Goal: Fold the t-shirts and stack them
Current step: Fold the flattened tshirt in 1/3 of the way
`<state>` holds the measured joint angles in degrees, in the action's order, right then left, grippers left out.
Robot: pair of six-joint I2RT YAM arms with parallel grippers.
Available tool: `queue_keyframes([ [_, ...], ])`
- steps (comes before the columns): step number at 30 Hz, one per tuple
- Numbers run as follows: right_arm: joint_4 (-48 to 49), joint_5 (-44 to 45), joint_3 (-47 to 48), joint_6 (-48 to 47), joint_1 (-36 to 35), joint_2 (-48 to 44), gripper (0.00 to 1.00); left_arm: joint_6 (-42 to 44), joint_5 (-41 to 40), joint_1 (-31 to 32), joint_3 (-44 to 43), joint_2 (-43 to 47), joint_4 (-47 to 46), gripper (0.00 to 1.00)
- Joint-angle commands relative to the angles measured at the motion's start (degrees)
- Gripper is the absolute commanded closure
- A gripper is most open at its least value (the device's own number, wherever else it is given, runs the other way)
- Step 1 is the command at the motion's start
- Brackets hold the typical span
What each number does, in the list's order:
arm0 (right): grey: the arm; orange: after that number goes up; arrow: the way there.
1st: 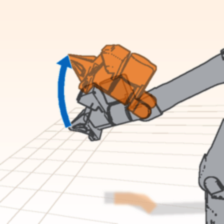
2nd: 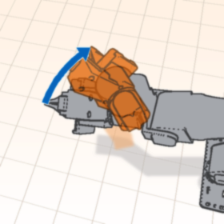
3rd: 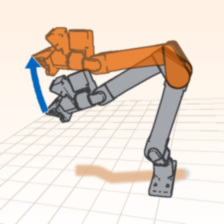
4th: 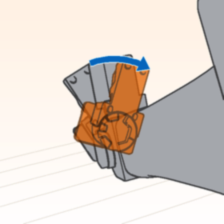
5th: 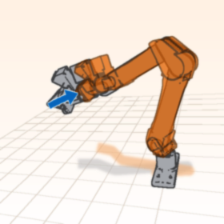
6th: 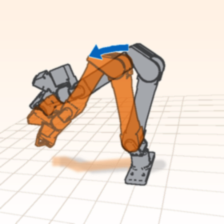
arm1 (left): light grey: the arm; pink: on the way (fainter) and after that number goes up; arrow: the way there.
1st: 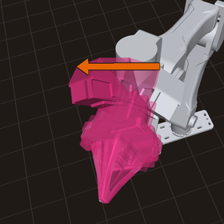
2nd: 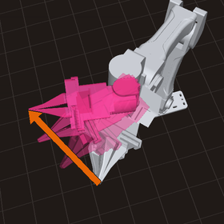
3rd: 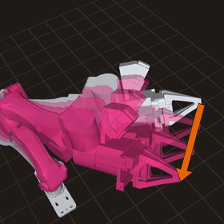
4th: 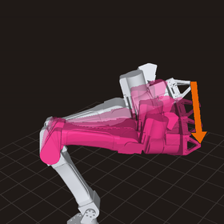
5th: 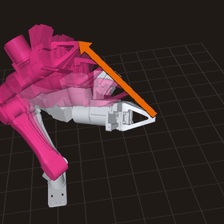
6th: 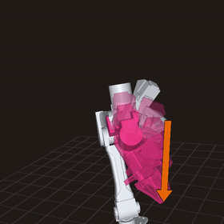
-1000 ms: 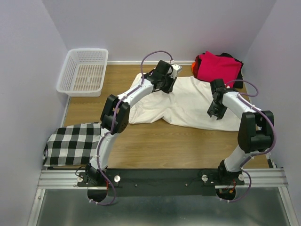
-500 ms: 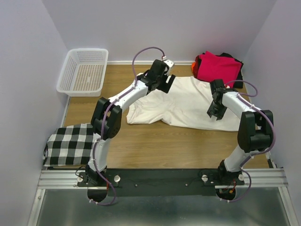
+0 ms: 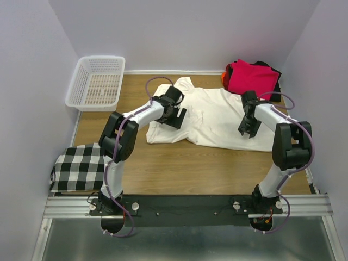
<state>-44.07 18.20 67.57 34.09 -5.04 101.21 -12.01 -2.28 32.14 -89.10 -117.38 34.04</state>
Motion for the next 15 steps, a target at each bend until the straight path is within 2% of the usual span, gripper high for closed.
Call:
queue_keyframes([
  [1,0.9,0.0,2.3,-1.0,-0.1,2.0,0.53,-3.3,1.9,-1.8,1.6,2.8,2.3,0.05],
  [9,1.5,-1.7,2.3,-1.5,-0.1,5.6,0.53,-5.1,-0.7,-4.5,6.3,3.2,7.1,0.05],
  [15,1.4,-4.7,-0.7,-1.4,-0.2,7.0,0.53,-5.9,-2.0,-7.9,11.8,7.8,10.9,0.05],
])
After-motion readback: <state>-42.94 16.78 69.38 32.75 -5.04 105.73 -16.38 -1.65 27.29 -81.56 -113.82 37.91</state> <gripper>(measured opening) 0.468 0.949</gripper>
